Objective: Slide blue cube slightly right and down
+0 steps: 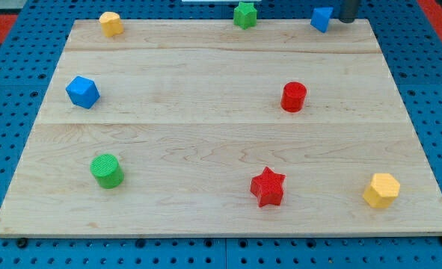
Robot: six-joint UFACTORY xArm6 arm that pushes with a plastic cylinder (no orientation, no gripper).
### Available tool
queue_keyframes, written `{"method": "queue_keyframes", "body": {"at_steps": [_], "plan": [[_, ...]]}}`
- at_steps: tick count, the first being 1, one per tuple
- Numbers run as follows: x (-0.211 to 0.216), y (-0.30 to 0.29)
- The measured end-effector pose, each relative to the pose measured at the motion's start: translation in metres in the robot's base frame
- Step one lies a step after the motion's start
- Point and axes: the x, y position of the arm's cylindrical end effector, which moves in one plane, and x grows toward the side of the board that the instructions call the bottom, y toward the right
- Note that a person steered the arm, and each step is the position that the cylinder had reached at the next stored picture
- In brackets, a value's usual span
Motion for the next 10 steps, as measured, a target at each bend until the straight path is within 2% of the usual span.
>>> {"method": "queue_keyframes", "body": {"at_steps": [1,2,3,4,6,7,9,10], "plan": [[0.000,-0.090],[0.003,-0.098],[0.044,-0.094],[0.078,-0.124],[0.096,-0.240],[0.106,-0.280],[0.107,-0.332],[0.107,-0.333]]}}
